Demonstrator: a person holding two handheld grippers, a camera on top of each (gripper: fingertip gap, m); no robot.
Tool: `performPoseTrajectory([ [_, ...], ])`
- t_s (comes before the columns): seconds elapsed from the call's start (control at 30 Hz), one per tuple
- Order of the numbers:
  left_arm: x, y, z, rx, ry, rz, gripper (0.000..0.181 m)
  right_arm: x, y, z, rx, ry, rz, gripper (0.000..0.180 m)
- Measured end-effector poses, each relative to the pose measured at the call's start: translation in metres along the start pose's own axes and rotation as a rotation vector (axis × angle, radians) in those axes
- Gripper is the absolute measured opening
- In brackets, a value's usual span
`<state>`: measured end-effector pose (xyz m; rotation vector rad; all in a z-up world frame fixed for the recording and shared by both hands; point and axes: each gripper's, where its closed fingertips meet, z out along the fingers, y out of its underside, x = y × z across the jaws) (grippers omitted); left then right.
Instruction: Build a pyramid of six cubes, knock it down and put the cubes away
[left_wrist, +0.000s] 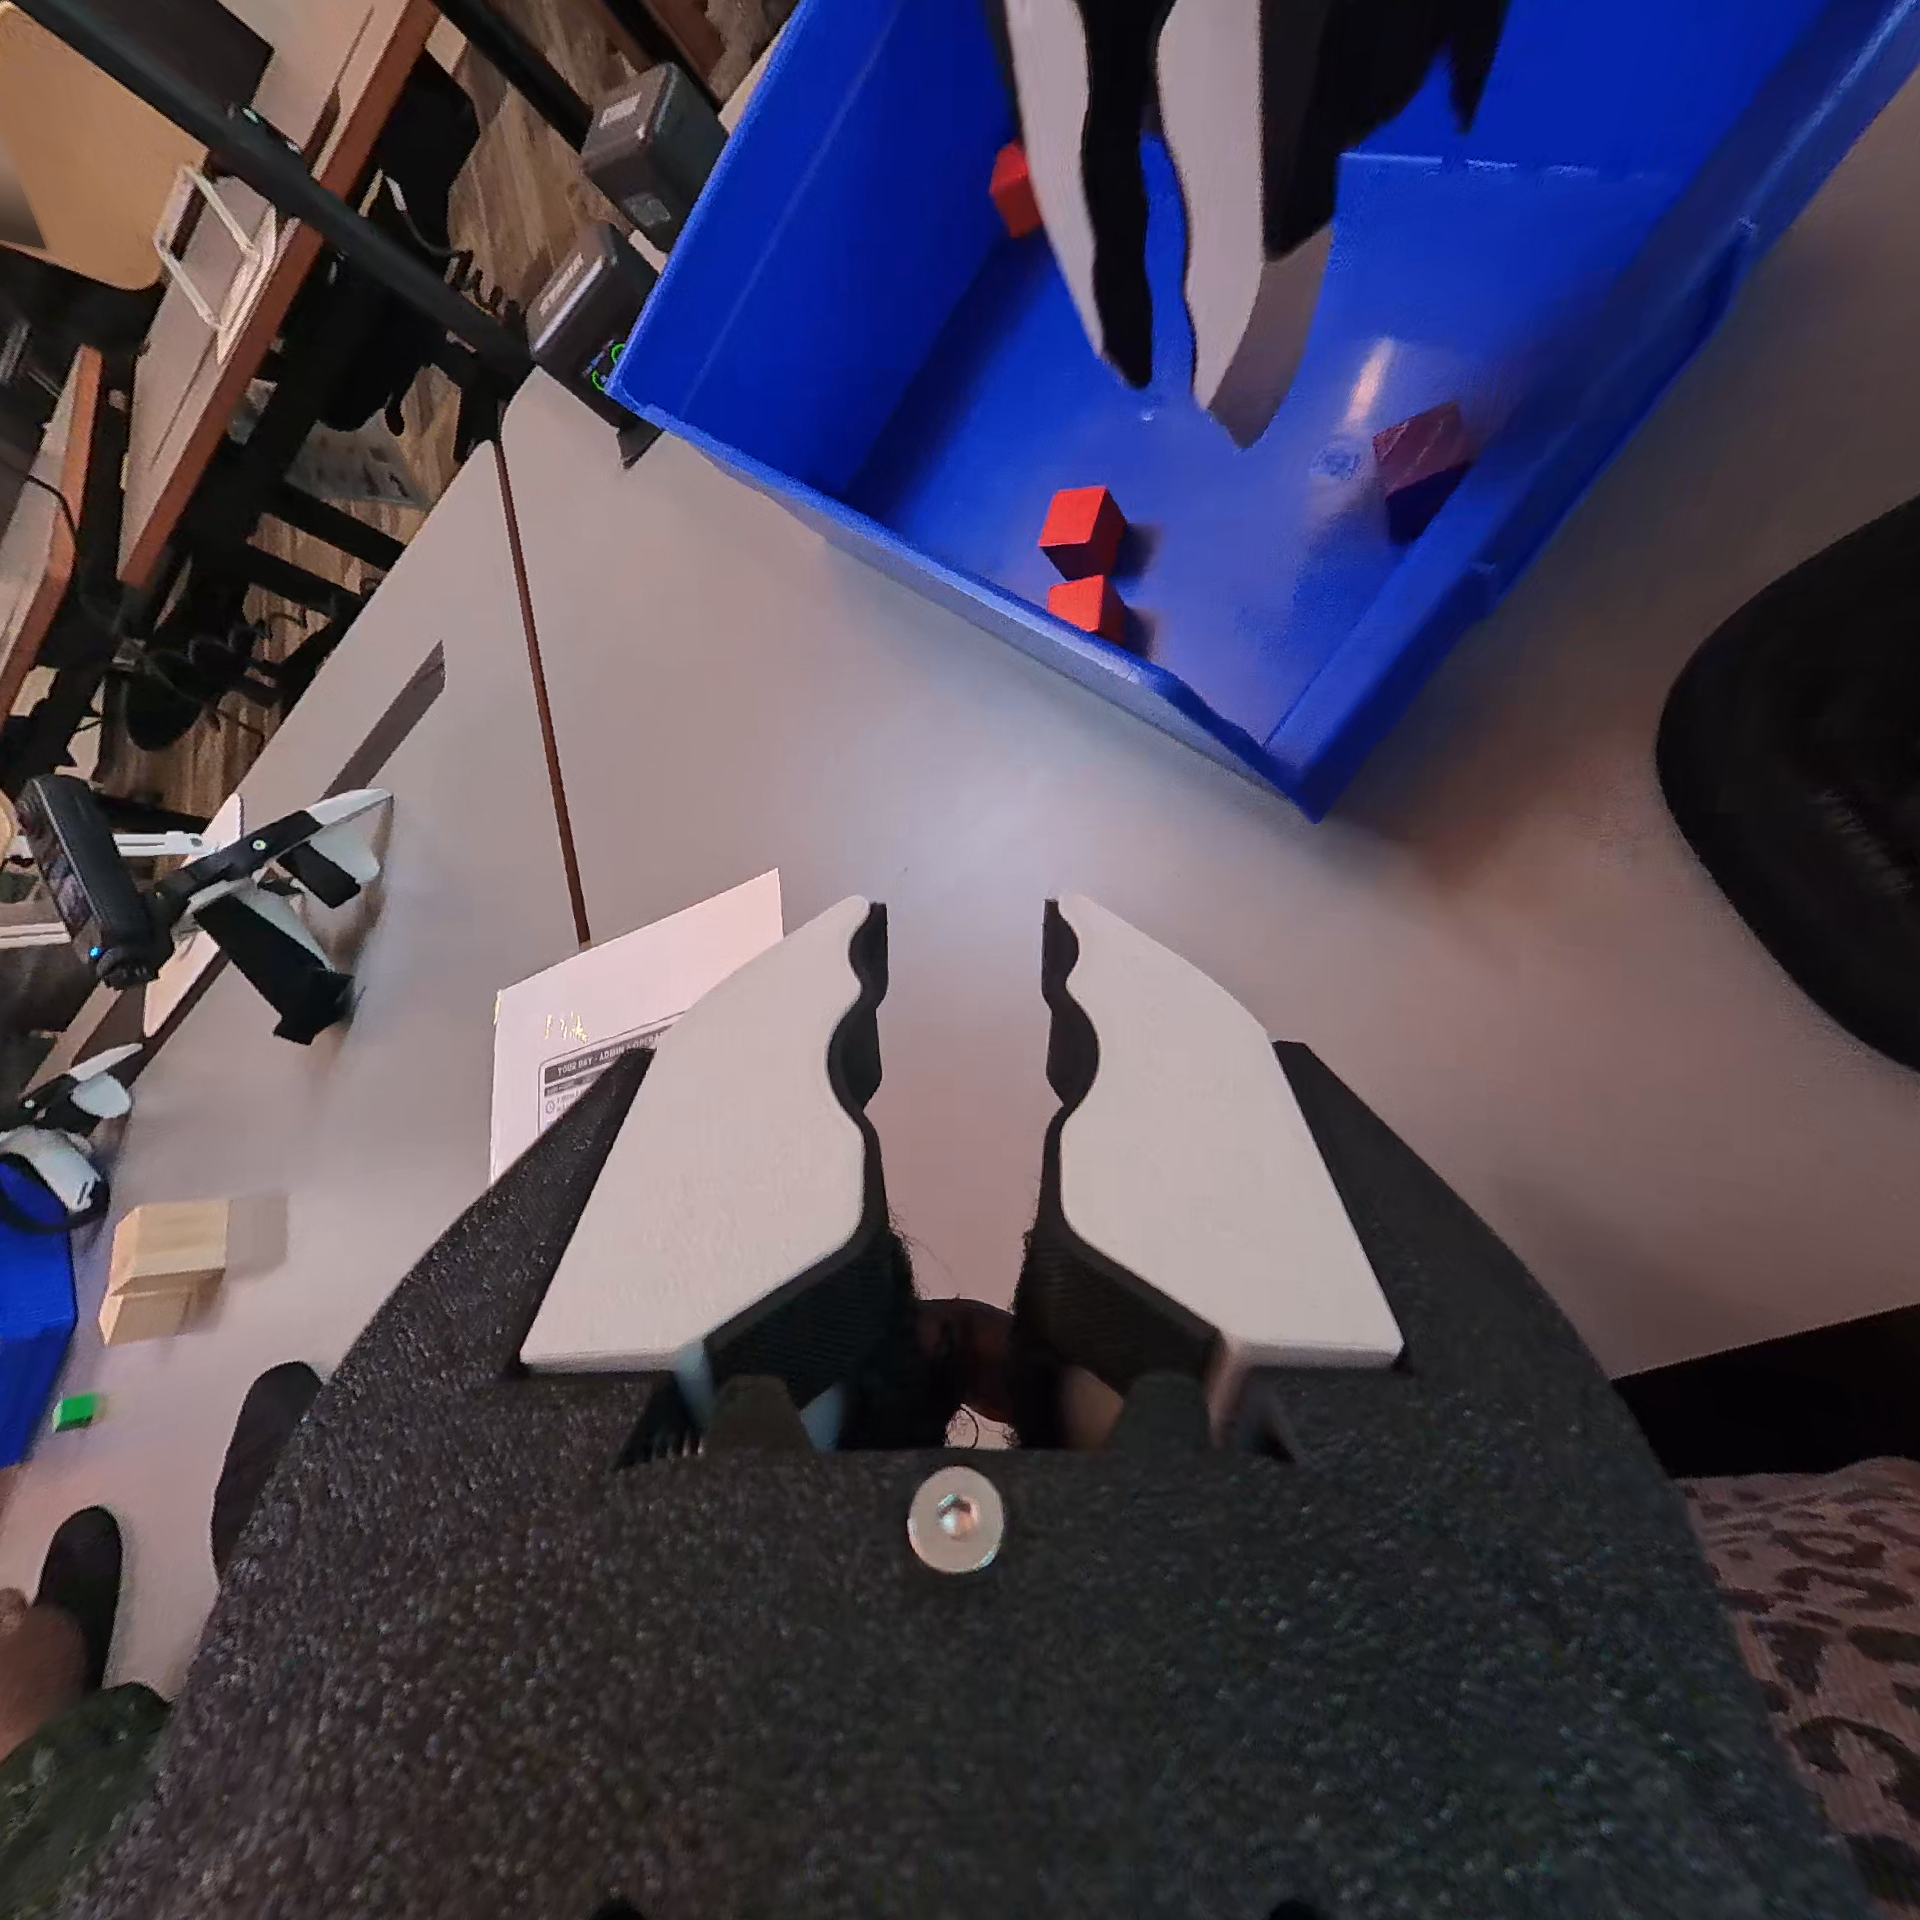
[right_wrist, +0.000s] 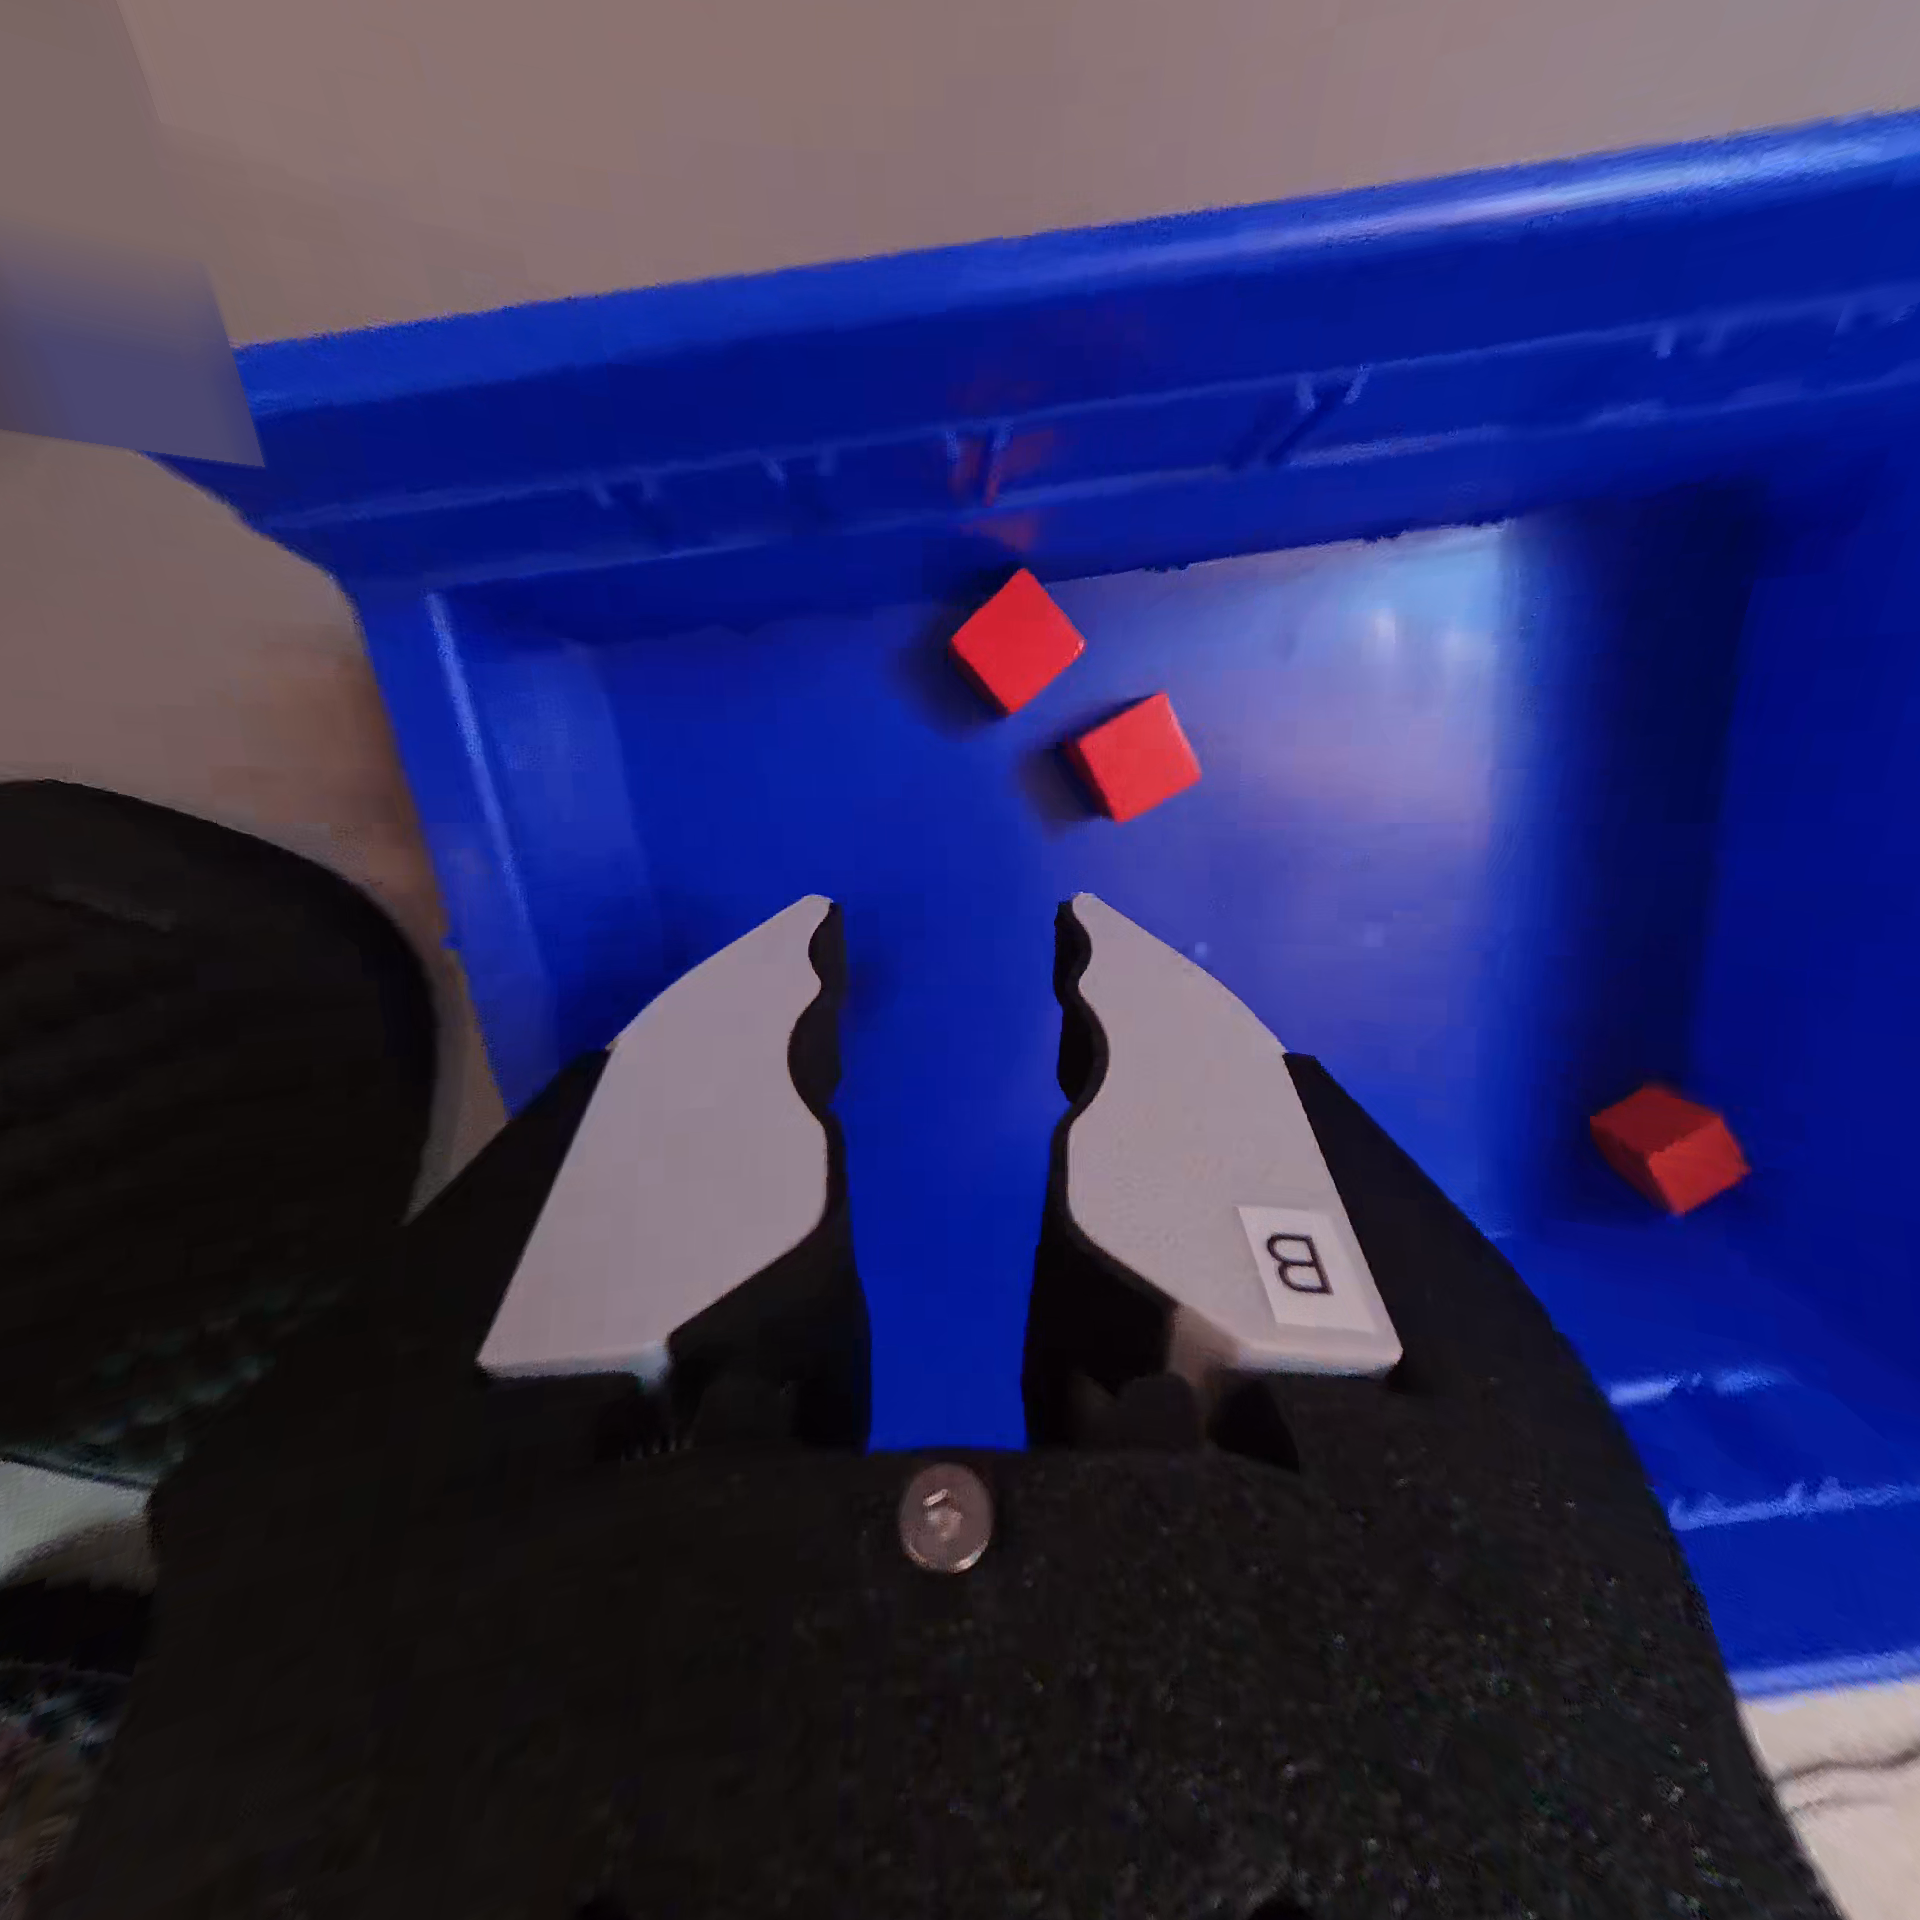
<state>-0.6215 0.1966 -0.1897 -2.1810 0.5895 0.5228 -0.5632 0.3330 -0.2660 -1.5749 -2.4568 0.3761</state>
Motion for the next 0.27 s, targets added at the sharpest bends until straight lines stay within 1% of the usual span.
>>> performPoseTrajectory([
  [0.1,0.0,-0.002,-0.002,0.025,0.005,0.0,0.028,0.02,-0.005,0.017,-0.026,0.008,-0.123,0.039],
  [0.2,0.002,-0.006,-0.004,0.058,0.014,0.01,0.028,0.03,-0.018,0.027,0.013,-0.007,-0.189,0.038],
  [0.27,0.002,-0.007,-0.004,0.064,0.02,0.012,0.028,0.034,-0.019,0.034,0.003,-0.007,-0.223,0.038],
])
